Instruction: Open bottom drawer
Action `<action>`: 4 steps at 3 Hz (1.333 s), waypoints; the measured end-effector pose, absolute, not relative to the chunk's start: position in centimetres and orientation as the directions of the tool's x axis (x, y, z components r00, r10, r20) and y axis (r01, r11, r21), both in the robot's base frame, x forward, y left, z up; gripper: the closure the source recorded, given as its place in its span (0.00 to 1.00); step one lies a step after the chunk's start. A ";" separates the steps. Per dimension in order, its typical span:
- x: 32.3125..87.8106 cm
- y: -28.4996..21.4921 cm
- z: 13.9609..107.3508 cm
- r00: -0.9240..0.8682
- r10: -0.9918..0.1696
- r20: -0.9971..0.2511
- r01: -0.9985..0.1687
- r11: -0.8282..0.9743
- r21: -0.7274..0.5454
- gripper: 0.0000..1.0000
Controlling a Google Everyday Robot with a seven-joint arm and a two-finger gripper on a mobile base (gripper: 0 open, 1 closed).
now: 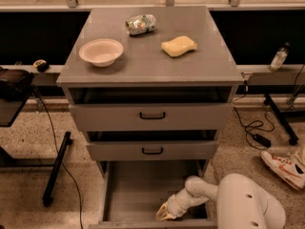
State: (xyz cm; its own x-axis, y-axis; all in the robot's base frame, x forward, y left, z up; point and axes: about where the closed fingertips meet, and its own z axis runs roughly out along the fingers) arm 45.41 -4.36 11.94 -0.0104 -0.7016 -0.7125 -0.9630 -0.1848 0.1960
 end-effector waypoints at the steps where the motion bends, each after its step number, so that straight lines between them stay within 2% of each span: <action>1: 45.5 -4.4 11.9 -0.010 -0.702 -0.713 -0.963 -0.185 0.196 1.00; 4: 45.0 -6.1 15.1 -0.005 -0.676 -0.737 -0.976 -0.159 0.152 1.00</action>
Offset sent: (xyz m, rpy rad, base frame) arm -0.2072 -0.0626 0.0664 0.1397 0.2840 0.0543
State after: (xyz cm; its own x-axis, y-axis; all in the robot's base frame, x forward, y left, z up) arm 45.00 -6.14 15.10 -0.0051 -0.6758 -0.7370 -0.9755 -0.1587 0.1522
